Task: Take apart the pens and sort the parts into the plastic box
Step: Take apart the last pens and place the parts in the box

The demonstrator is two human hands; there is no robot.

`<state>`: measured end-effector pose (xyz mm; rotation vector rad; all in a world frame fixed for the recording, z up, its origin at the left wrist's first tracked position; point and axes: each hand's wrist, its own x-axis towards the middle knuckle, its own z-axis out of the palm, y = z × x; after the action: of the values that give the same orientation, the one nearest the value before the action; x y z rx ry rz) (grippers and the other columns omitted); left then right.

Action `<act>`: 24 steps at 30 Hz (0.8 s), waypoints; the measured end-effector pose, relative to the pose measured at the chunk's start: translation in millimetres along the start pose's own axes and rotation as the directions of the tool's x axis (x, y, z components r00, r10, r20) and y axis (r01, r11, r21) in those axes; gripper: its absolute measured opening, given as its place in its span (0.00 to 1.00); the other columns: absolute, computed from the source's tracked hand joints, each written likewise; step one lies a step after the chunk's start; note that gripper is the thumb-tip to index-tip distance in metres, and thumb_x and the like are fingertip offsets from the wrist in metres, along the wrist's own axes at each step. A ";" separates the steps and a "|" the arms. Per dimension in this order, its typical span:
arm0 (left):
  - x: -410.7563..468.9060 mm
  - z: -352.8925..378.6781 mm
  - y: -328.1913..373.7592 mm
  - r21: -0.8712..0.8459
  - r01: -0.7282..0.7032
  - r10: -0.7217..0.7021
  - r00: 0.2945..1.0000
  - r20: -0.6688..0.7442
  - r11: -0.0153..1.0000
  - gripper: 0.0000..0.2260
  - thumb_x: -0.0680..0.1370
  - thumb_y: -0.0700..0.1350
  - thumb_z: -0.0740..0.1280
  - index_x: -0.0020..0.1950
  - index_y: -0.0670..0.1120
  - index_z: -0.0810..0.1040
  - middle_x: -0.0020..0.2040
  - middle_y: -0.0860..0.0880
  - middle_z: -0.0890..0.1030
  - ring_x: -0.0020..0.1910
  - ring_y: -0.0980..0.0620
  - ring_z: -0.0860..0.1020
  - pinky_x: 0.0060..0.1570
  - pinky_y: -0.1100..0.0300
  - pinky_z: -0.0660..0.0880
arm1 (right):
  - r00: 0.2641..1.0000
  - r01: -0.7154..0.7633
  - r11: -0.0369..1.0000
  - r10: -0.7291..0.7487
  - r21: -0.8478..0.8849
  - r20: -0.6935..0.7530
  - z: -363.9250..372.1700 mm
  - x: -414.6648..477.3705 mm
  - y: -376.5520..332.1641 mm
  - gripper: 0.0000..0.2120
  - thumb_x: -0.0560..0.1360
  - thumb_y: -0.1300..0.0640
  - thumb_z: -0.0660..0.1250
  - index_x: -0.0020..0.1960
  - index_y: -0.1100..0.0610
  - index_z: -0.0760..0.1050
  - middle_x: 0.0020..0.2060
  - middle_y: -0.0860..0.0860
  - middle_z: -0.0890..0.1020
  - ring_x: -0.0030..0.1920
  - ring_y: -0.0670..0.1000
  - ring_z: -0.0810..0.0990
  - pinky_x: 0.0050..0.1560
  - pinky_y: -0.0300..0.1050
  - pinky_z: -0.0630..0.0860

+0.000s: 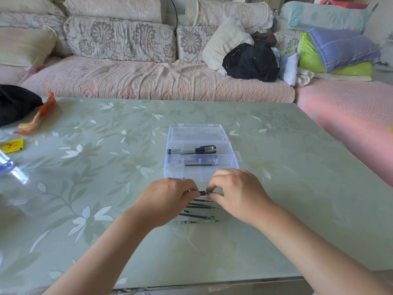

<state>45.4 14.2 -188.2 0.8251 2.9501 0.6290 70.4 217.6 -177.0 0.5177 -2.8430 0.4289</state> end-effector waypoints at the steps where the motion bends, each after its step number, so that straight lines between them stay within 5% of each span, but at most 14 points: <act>1: -0.4 0.0 0.7 -0.003 -0.006 0.006 1.000 0.005 1.000 0.08 0.79 0.58 0.61 0.51 0.57 0.76 0.38 0.56 0.79 0.38 0.55 0.75 0.36 0.64 0.70 | 1.000 -0.016 1.000 0.016 0.001 -0.010 -0.4 -0.3 -0.4 0.05 0.72 0.47 0.71 0.44 0.47 0.80 0.41 0.43 0.79 0.41 0.47 0.76 0.42 0.42 0.65; 8: 0.4 1.1 1.6 -0.010 -0.018 0.018 0.999 -0.044 1.000 0.06 0.80 0.55 0.62 0.56 0.61 0.74 0.35 0.59 0.77 0.32 0.59 0.73 0.33 0.64 0.68 | 0.996 0.002 0.999 0.002 -0.048 0.084 -2.0 -2.7 -1.9 0.15 0.75 0.43 0.65 0.60 0.44 0.76 0.51 0.42 0.79 0.52 0.46 0.75 0.43 0.42 0.66; 13: 1.3 0.4 -2.3 -0.004 0.010 -0.010 0.999 -0.052 1.000 0.06 0.80 0.56 0.61 0.54 0.60 0.76 0.38 0.59 0.78 0.33 0.61 0.72 0.32 0.67 0.63 | 0.994 0.038 0.997 -0.031 -0.063 0.108 -1.7 -3.1 -3.6 0.10 0.80 0.46 0.58 0.50 0.48 0.76 0.40 0.44 0.78 0.44 0.48 0.70 0.38 0.44 0.61; 18: 1.2 2.4 0.2 -0.013 0.010 -0.010 1.000 0.008 1.000 0.10 0.81 0.57 0.57 0.53 0.59 0.78 0.38 0.55 0.78 0.39 0.54 0.75 0.36 0.62 0.68 | 0.998 -0.020 0.999 0.022 -0.039 0.059 -4.1 -0.4 -2.9 0.08 0.77 0.48 0.64 0.51 0.45 0.81 0.43 0.44 0.82 0.47 0.48 0.77 0.40 0.44 0.68; 24: 2.1 1.5 1.9 0.004 -0.033 0.033 0.999 -0.016 0.999 0.04 0.81 0.55 0.60 0.55 0.59 0.69 0.29 0.57 0.72 0.29 0.58 0.70 0.30 0.63 0.61 | 0.997 -0.078 0.997 0.077 -0.024 -0.028 -3.5 0.0 -4.0 0.03 0.73 0.49 0.69 0.45 0.46 0.81 0.42 0.43 0.83 0.46 0.47 0.79 0.42 0.44 0.73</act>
<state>44.8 17.3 -188.6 0.8746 2.9583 0.6349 72.4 215.2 -172.8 0.3951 -2.8456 0.4104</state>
